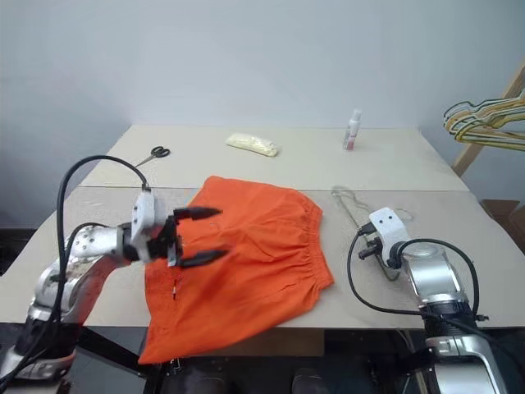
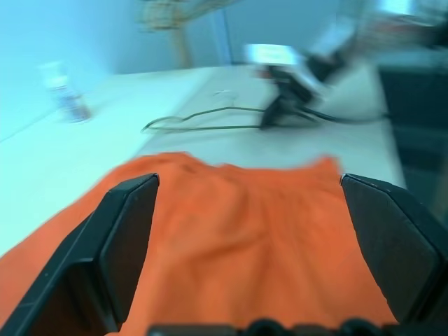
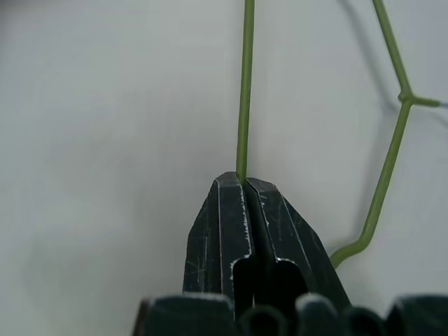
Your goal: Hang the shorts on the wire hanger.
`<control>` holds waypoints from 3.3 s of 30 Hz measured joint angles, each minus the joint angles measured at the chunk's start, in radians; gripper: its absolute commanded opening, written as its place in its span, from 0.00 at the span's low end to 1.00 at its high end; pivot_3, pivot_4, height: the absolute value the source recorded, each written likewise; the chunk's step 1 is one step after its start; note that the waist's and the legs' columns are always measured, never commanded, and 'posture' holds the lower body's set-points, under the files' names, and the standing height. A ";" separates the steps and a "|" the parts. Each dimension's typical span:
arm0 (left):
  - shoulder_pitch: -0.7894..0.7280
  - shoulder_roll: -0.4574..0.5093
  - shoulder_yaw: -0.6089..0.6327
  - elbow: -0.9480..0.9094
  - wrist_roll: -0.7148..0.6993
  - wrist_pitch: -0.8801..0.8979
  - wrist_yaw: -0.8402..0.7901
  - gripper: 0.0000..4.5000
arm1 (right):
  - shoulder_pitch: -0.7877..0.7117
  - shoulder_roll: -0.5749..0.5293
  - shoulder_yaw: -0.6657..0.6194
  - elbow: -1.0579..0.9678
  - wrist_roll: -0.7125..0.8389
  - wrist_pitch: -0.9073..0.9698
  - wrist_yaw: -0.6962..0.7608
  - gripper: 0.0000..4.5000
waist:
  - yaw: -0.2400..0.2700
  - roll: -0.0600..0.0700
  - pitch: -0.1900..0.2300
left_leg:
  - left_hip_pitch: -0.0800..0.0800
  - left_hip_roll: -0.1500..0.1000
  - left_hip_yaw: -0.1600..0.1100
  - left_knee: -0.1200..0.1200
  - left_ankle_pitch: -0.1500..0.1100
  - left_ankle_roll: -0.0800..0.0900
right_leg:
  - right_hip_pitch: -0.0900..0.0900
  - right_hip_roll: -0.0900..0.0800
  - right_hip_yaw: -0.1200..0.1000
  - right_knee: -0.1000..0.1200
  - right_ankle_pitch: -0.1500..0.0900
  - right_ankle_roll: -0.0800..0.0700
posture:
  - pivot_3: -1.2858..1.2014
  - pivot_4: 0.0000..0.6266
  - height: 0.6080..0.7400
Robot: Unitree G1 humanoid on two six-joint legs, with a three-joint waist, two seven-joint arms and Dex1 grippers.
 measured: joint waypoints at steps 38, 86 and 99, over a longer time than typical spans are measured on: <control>-0.214 -0.466 0.125 0.095 -0.333 0.297 0.585 0.00 | 0.164 0.191 0.209 -0.324 -0.206 -0.733 -0.046 0.17 | -0.057 0.000 0.000 | -0.004 -0.001 0.004 0.001 0.001 -0.002 | -0.007 0.002 0.008 -0.001 0.006 -0.001 | 0.48 0.00 1.00; -0.339 -0.129 0.261 0.307 -0.508 0.197 -0.330 0.00 | -0.240 -0.127 0.129 -0.243 0.786 0.249 0.618 0.32 | -0.052 0.000 0.000 | -0.007 0.001 0.003 0.002 0.001 -0.002 | -0.008 0.002 0.006 -0.003 0.006 0.000 | 0.49 0.00 1.00; -0.316 -0.123 0.234 0.319 -0.418 0.155 -0.298 0.25 | -0.225 -0.104 0.135 -0.254 0.765 0.247 0.626 0.00 | -0.055 0.000 0.000 | -0.007 0.000 0.003 0.002 0.001 -0.002 | -0.008 0.002 0.006 -0.002 0.006 0.000 | 0.49 0.00 1.00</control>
